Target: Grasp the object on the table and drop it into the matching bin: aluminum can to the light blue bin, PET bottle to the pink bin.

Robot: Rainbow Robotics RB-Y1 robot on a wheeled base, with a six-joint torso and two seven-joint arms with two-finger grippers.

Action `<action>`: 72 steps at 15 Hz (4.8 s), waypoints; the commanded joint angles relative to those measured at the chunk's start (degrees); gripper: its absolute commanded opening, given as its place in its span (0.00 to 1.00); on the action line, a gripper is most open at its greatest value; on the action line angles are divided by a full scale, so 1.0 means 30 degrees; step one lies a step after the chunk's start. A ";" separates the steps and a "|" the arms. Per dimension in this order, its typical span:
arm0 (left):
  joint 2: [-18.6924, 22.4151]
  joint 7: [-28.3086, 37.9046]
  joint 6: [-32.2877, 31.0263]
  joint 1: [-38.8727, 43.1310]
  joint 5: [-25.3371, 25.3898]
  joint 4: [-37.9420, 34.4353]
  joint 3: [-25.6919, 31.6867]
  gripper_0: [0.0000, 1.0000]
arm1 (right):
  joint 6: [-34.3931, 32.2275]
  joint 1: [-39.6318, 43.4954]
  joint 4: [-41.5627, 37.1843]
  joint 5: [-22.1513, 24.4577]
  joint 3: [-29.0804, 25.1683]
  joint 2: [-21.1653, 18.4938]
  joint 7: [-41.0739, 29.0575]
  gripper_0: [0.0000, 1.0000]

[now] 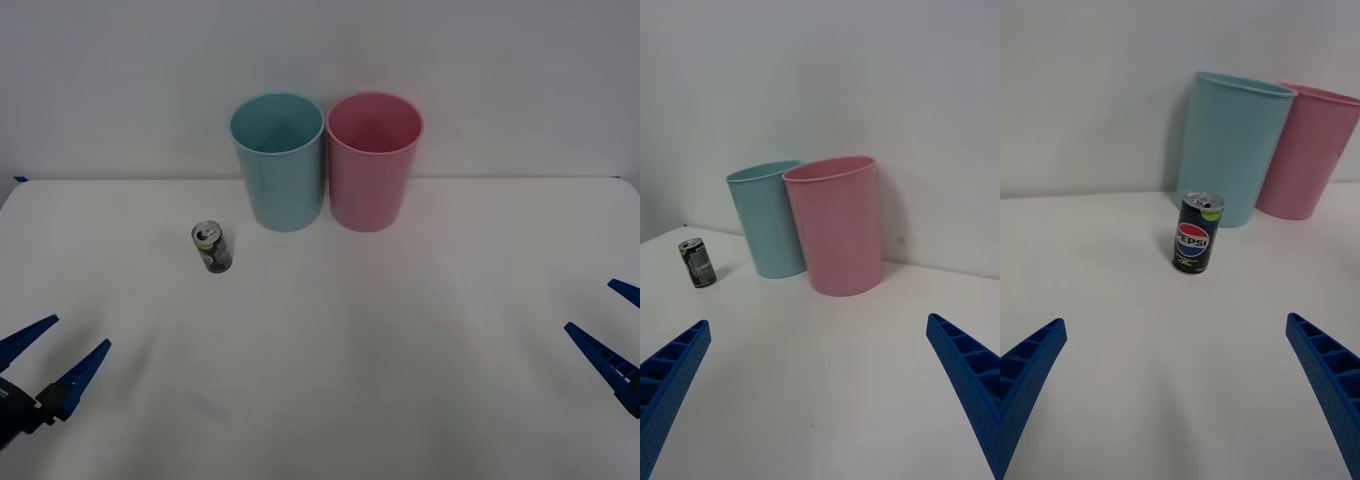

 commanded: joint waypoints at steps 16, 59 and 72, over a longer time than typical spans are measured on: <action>-0.1201 -0.1535 0.5502 -0.5878 -0.1042 0.3748 -0.4881 1.00 | 0.0000 -0.0001 -0.0001 0.0000 0.0000 -0.0001 0.0000 1.00; -0.2666 -0.2853 0.7055 -1.2792 -0.2800 1.0574 -0.4911 0.00 | 0.0000 -0.0001 -0.0001 0.0000 0.0000 -0.0001 0.0000 1.00; 0.0381 0.0663 0.7114 -0.6405 0.0393 -0.0588 -0.5057 0.00 | 0.0000 -0.0001 -0.0001 0.0000 0.0000 -0.0001 0.0000 1.00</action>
